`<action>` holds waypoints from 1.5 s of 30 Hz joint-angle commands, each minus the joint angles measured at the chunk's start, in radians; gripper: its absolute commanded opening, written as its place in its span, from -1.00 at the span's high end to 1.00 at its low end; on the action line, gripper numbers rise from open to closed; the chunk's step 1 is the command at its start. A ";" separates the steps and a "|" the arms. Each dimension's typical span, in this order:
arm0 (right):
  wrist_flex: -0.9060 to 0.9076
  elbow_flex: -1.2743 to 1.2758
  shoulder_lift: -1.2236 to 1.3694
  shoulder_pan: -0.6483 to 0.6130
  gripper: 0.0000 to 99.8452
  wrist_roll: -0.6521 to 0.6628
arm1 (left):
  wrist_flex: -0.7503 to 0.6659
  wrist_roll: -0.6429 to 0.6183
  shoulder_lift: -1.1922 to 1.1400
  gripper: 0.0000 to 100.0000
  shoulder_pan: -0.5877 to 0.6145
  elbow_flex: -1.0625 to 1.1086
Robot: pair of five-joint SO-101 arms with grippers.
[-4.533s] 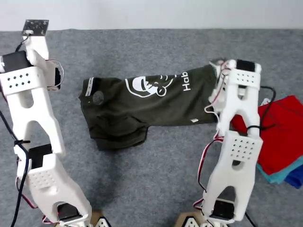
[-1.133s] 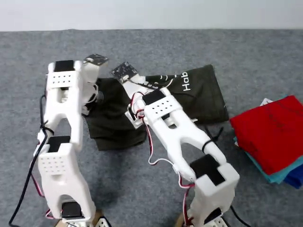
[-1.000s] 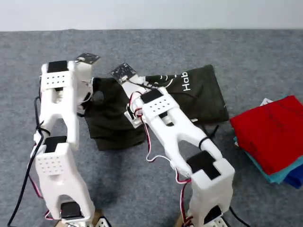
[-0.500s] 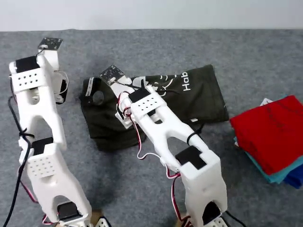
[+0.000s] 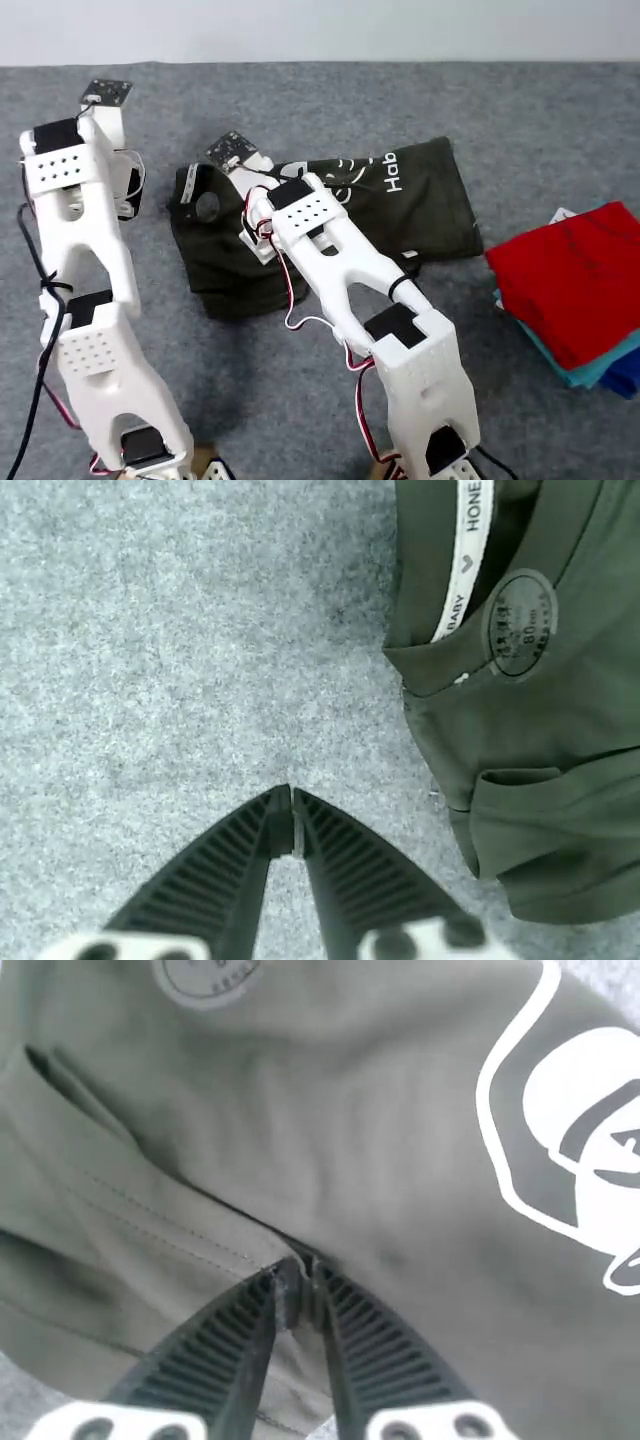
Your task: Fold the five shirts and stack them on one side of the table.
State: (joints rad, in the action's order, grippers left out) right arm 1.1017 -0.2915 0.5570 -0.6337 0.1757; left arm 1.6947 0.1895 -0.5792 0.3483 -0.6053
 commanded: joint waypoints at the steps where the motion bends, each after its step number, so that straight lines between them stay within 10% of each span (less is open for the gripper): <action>1: 0.008 -0.049 -0.054 0.013 0.94 0.017 | -0.021 -0.002 0.051 0.99 0.006 -0.033; 45: -0.024 -0.175 0.064 0.191 0.97 0.100 | -0.023 -0.002 -0.025 0.99 0.008 -0.102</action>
State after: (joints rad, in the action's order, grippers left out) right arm 1.0971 -0.4127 0.6322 -0.4695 0.2647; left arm 1.6855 0.1895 -0.6160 0.3483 -0.6682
